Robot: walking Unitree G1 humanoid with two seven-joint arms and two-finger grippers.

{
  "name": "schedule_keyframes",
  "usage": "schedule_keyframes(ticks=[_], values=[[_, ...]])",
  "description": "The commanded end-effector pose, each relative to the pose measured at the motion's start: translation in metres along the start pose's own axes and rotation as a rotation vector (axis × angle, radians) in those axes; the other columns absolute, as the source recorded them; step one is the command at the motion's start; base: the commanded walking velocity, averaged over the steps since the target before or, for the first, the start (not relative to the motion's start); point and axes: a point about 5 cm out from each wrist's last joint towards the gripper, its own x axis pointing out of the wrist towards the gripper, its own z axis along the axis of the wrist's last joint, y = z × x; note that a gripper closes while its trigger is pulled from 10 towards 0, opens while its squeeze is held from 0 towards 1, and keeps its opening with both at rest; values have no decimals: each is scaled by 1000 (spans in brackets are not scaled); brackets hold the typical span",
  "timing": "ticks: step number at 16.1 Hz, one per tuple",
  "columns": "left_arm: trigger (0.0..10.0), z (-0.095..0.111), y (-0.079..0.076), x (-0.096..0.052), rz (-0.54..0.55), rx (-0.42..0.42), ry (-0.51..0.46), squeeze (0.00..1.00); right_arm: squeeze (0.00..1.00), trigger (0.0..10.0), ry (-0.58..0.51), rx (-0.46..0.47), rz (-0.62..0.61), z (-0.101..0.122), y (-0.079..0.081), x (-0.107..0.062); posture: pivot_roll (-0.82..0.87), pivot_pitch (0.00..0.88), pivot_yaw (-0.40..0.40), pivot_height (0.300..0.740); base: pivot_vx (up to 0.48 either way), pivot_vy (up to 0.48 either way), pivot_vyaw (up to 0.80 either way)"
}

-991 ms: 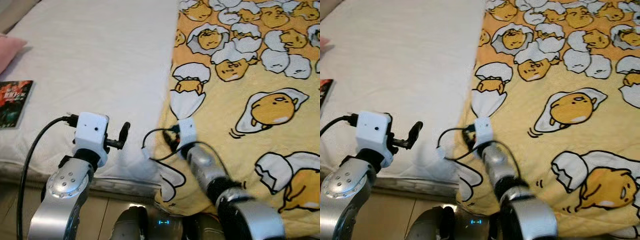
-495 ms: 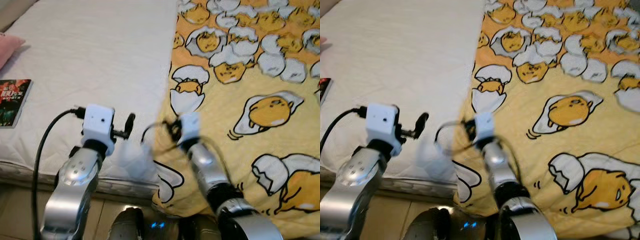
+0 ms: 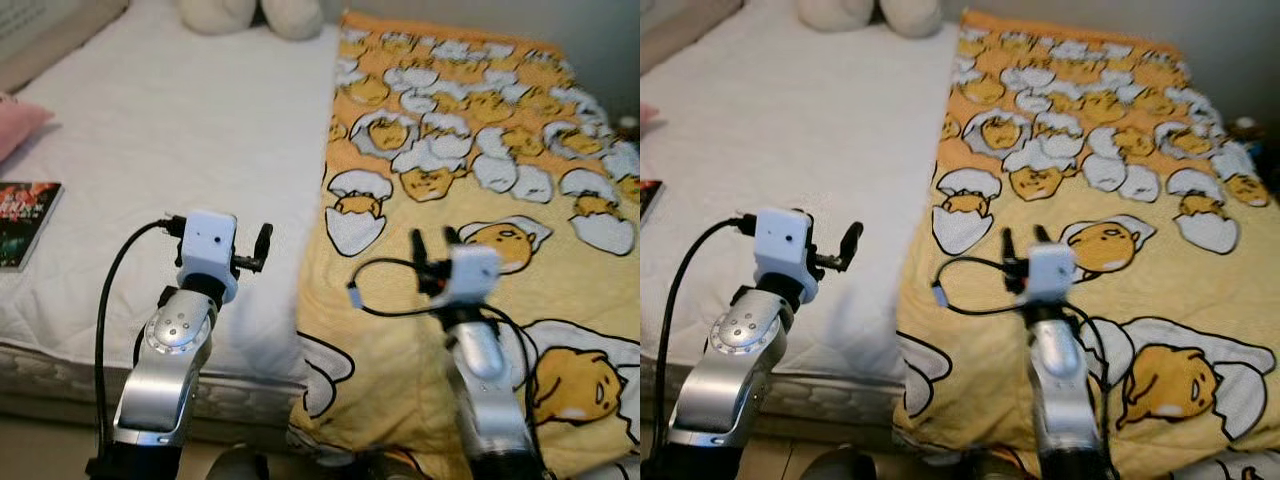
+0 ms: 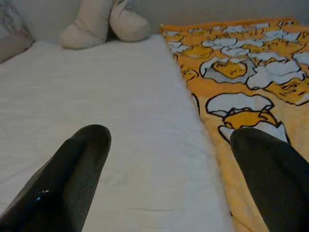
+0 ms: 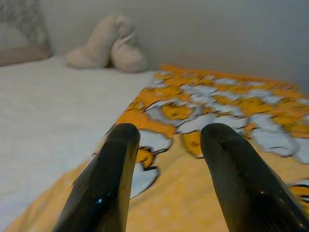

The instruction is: Clean up the room

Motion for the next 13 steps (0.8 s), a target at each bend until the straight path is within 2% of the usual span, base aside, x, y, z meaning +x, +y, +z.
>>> schedule_keyframes(ticks=[1, 2, 3, 6, 13], values=[[10000, 3, -2, 1, -10, -4, -25, 0, 0, 10000, -11, 25, -110, 2, -19, -7, 46, 0, -50, 728, 0, 0, 0], [10000, 7, -5, 6, -21, -8, -56, 0, 0, 10000, 34, 53, -187, -4, -29, -11, 46, 0, -48, 728, 0, 0, 0], [10000, 9, -6, 9, -25, -14, -66, 0, 0, 10000, 54, 62, -201, -7, -29, -12, 43, 0, -46, 728, 0, 0, 0], [10000, 13, -10, 17, -44, -9, -82, 0, 0, 10000, 63, 57, -133, -5, -15, -5, 34, 0, -30, 728, 0, 0, 0], [10000, 11, -12, 20, -51, -8, -85, 0, 0, 10000, 100, 127, -90, -6, -2, 9, 37, 0, -20, 728, 0, 0, 65]])
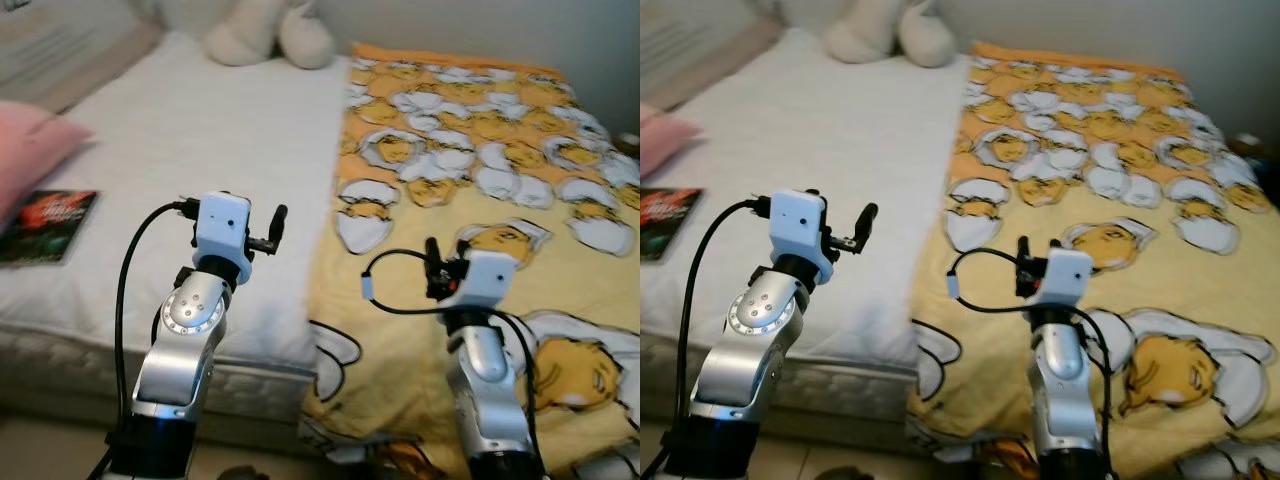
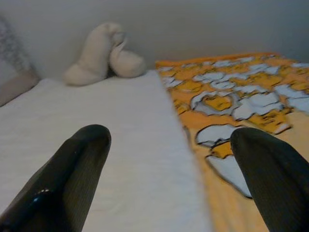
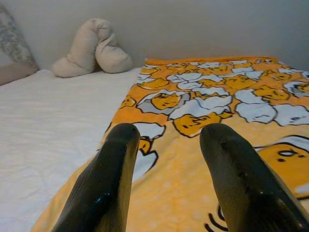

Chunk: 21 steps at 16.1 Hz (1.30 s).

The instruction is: Clean up the room

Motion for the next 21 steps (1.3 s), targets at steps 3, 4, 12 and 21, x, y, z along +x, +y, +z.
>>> schedule_keyframes(ticks=[3, 4, 12, 21], values=[[10000, -6, 2, -4, 5, -17, 11, 0, 0, 10000, 14, 0, 1, 2, -1, 6, 35, 0, -22, 728, 0, 0, 800], [10000, -6, 1, -4, 4, -24, 12, 0, 0, 10000, 24, -3, 1, 0, -1, 6, 36, 0, -23, 728, 0, 0, 788], [10000, -25, 2, -14, 80, -120, 125, 0, 0, 10000, 71, 58, 10, -6, -4, 8, 40, 0, -16, 728, 0, 0, 755], [10000, -23, 3, -15, 106, -103, 127, 0, 0, 10000, 109, 76, 40, -14, -7, 11, 49, 0, -22, 728, -231, 361, 704]])
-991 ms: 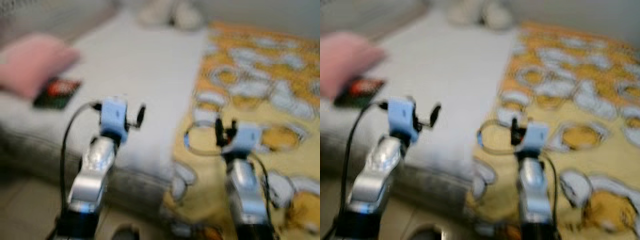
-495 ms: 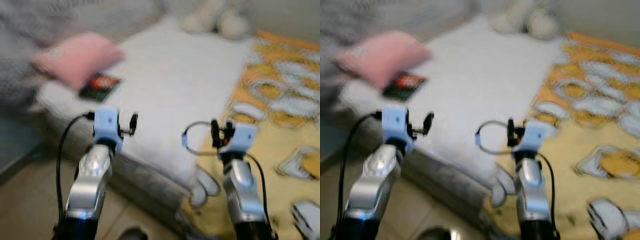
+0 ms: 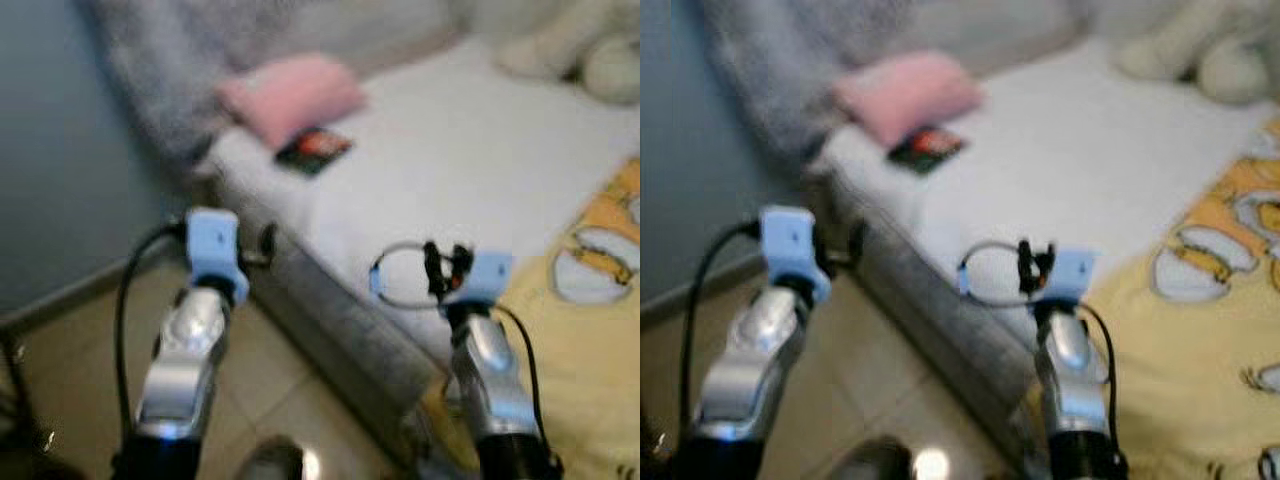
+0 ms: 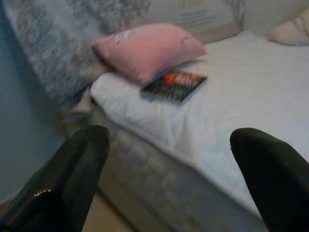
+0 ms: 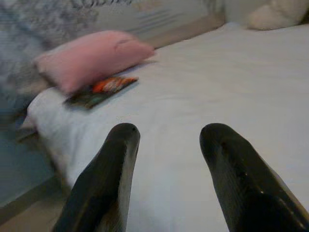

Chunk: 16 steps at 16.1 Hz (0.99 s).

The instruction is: Clean up the room

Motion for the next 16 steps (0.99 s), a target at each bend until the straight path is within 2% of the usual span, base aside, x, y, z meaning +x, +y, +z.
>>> schedule_keyframes(ticks=[1, 5, 9, 11, 16], values=[[10000, 3, 0, 2, 2, 21, -8, 0, 0, 10000, 7, 18, 3, -2, 1, 0, 50, 0, -23, 728, -255, 409, 688], [10000, 4, 1, 3, 16, 32, -10, 0, 0, 10000, 15, 19, 25, -4, 3, 1, 53, 0, -27, 728, -61, 63, 688], [10000, 3, 2, 4, 20, 99, -13, 0, 0, 10000, 20, 18, 26, -5, 2, 3, 55, 0, -27, 728, 0, 0, 670], [10000, 4, 2, 3, 9, 85, -21, 0, 0, 10000, 40, 4, 10, -8, 1, 4, 59, 0, -24, 728, 0, 0, 344], [10000, 4, 3, 2, 14, 46, -27, 0, 0, 10000, 25, 1, 53, -7, 9, 5, 68, 0, -25, 728, 437, 0, 0]])
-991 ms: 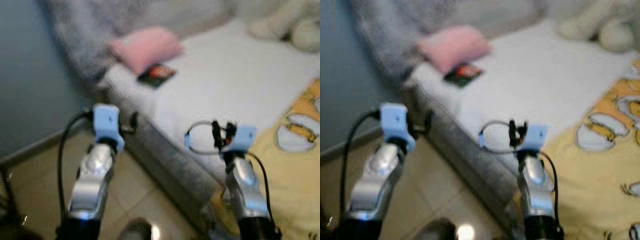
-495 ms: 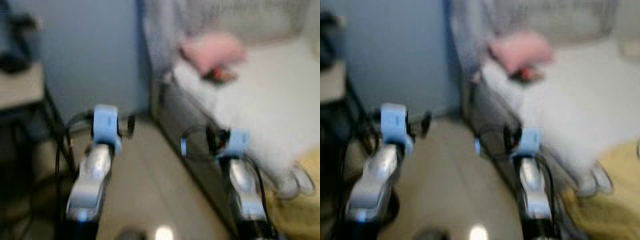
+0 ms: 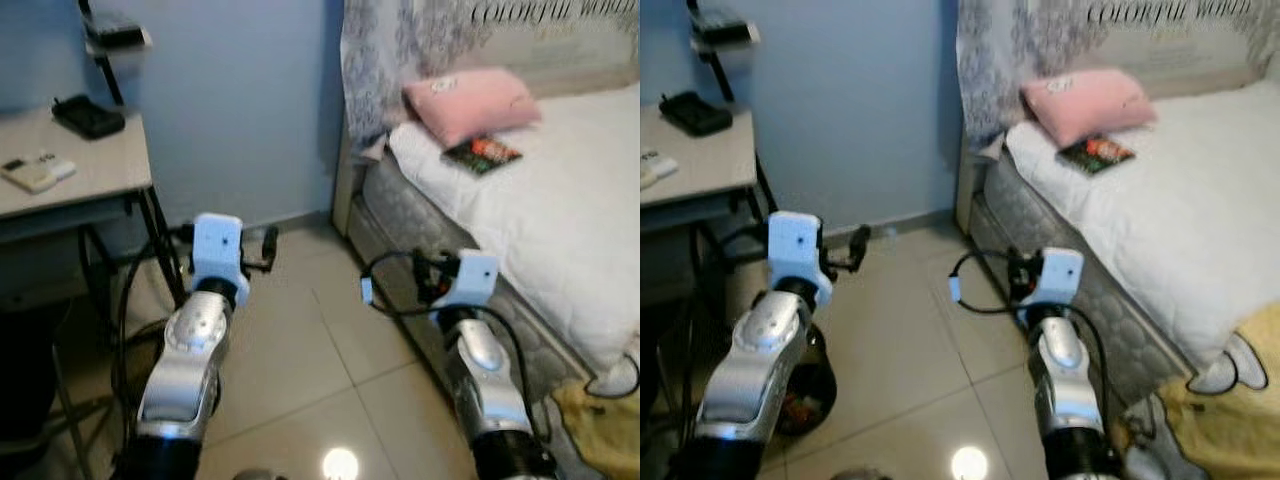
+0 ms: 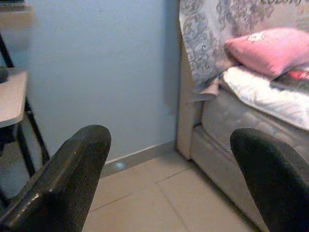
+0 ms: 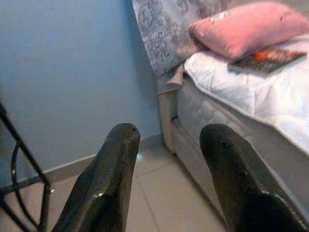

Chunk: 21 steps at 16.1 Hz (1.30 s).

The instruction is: Clean up the room

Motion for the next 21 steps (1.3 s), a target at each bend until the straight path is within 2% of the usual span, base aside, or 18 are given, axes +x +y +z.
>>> schedule_keyframes(ticks=[1, 4, 6, 7, 8, 10, 11, 13, 14, 16, 17, 18, 21], values=[[10000, 5, 3, 0, 9, 3, -20, 0, 0, 10000, -7, -7, 15, 2, 4, 2, 68, 0, -25, 728, 450, 0, 719], [10000, 2, 4, 0, 46, -14, 2, 0, 0, 10000, 4, -8, 12, 1, 2, 4, 78, 0, -35, 728, 284, 0, 712], [10000, -5, 14, -3, 111, -28, 33, 0, 0, 10000, 4, -9, 4, 1, -1, 4, 77, 0, -38, 728, 0, 0, 691], [10000, -13, 32, -13, 167, -14, 52, 0, 0, 10000, 2, -17, -1, 0, -5, 0, 76, 0, -39, 728, 0, 0, 681], [10000, -19, 37, -18, 180, -15, 74, 0, 0, 10000, 3, -23, -3, 0, -7, -3, 76, 0, -39, 728, 0, 0, 681], [10000, -40, 58, -42, 227, -3, 165, 0, 0, 10000, 33, -48, -5, -10, -18, -24, 68, 0, -34, 728, 0, 0, 663], [10000, -47, 63, -52, 239, 4, 196, 0, 0, 10000, 47, -55, -5, -14, -22, -34, 67, 0, -33, 728, 0, 0, 663], [10000, -49, 60, -61, 232, -1, 203, 0, 0, 10000, 71, -74, 3, -19, -26, -50, 63, 0, -35, 728, 0, 0, 309], [10000, -41, 57, -65, 196, -6, 154, 0, 0, 10000, 77, -86, 27, -18, -28, -71, 63, 0, -37, 728, 0, 0, 0], [10000, -34, 54, -64, 143, -32, 111, 0, 0, 10000, 80, -89, 10, -18, -35, -89, 68, 0, -48, 728, 0, 0, 0], [10000, -33, 53, -63, 134, -30, 109, 0, 0, 10000, 84, -89, -2, -19, -37, -92, 68, 0, -48, 728, 0, 0, 0], [10000, -31, 46, -60, 95, -17, 97, 0, 0, 10000, 102, -82, -84, -25, -46, -95, 61, 0, -44, 728, 0, 0, 0], [10000, -32, 46, -55, 96, -5, 112, 0, 0, 10000, 95, -11, -183, -25, -53, -89, 65, 0, -36, 728, 0, 0, 0]])
